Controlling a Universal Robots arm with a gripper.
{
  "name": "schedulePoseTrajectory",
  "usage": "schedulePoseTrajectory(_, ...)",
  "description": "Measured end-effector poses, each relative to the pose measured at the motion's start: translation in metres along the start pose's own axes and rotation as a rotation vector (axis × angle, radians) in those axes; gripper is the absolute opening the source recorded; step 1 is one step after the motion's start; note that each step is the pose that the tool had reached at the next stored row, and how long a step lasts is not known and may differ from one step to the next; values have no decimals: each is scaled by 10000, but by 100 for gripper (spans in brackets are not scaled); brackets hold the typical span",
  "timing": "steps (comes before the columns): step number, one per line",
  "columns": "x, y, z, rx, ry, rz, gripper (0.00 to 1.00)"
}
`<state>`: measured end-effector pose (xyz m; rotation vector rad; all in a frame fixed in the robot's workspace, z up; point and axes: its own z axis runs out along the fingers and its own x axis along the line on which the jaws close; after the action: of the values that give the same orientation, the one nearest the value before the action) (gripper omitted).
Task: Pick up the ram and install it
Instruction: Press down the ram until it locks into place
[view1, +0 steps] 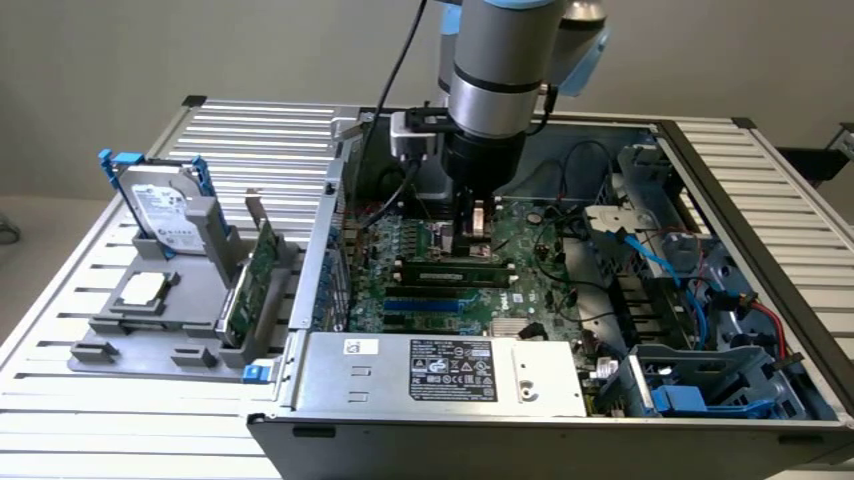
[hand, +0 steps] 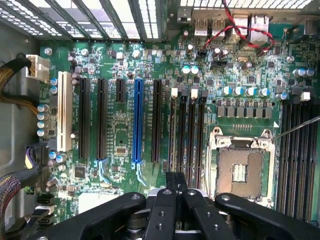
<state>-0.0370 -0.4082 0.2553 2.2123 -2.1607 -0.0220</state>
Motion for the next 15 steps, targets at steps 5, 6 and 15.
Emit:
schedulePoseTrajectory(5,-22,180,72,-20,0,-5,11)
schedulePoseTrajectory(6,-27,190,90,-18,0,-4,11)
schedulePoseTrajectory(15,-56,286,226,-19,2,-5,11)
